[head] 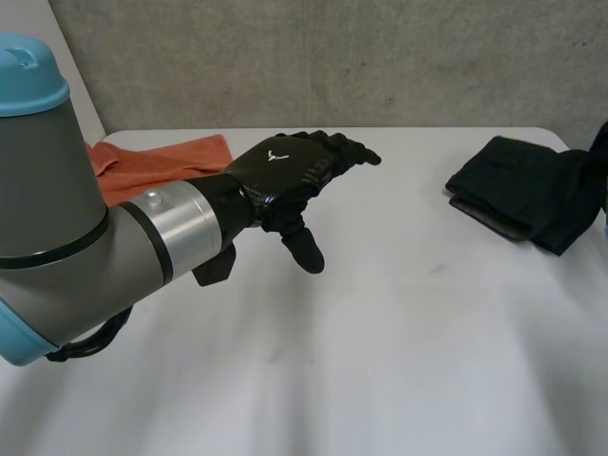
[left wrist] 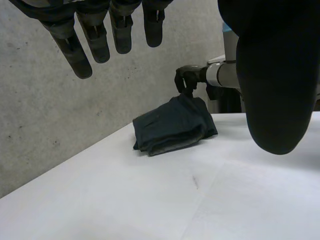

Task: Fold the laundry.

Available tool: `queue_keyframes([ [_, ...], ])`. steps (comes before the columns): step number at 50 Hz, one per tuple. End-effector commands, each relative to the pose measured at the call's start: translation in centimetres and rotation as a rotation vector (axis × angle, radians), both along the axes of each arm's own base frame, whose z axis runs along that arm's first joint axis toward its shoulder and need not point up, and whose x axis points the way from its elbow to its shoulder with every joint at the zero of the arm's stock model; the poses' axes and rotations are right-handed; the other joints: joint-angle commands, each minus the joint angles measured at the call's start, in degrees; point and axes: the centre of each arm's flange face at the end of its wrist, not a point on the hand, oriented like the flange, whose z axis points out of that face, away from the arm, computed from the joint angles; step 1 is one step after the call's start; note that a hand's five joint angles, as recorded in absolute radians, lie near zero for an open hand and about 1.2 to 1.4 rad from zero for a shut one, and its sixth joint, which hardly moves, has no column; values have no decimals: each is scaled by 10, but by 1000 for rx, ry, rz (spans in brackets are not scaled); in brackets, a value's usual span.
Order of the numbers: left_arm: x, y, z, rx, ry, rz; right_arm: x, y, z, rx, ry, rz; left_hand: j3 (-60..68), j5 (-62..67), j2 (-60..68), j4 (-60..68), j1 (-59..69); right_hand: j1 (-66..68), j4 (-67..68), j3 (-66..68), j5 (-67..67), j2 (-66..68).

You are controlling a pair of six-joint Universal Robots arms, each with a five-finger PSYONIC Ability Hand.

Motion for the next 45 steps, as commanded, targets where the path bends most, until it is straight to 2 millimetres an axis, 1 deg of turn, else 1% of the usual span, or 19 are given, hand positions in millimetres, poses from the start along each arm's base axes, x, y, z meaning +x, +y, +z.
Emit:
queue_keyframes([
  [1,-1,-1,-2,31,20,6,-14,-2,-14,26,37,-44,-1,-17,-9,-8,4,225,119,123,270,125],
  [7,-1,-3,-4,36,19,8,-35,5,-29,134,142,-137,-1,-17,-9,-8,4,225,119,123,270,125],
  [10,-2,-3,-5,39,17,7,-38,8,-30,173,148,-127,-1,-17,-9,-8,4,225,119,123,270,125],
  [13,-2,-2,-5,39,17,5,-33,10,-28,198,144,-72,-1,-17,-9,-8,4,225,119,123,270,125],
  [16,-2,-3,-5,40,16,7,-19,14,-18,213,130,71,-1,-17,-9,-8,4,-358,-464,-459,-313,-458],
  [17,-2,-3,-5,40,16,7,-16,14,-13,205,123,123,-1,-17,-9,-8,4,-475,-581,-577,-430,-575],
  [21,-2,-3,-6,41,15,7,-6,15,-8,196,118,236,-1,-17,-9,-8,4,-475,-581,-577,-430,-575],
  [23,-1,-3,-5,41,17,8,-5,16,-9,200,121,254,-1,-17,-9,-8,4,-475,-581,-577,-430,-575],
  [27,-1,-3,-5,39,19,8,-6,20,-16,244,123,270,-1,-17,-9,-8,4,-475,-581,-577,-430,-575],
  [30,-2,-3,-5,40,18,7,1,24,-22,276,142,289,-1,-17,-9,-8,4,-475,-581,-577,-430,-575],
  [35,-2,-3,-6,43,16,5,2,33,-33,344,245,304,-1,-17,-9,-8,4,-475,-581,-577,-430,-575],
  [41,-3,-3,-9,51,11,5,0,40,-32,364,334,319,-1,-17,-9,-8,4,-475,-581,-577,-430,-575],
  [45,-3,-4,-9,48,13,4,-1,40,-27,323,439,323,-1,-17,-9,-8,4,-475,-581,-577,-430,-575],
])
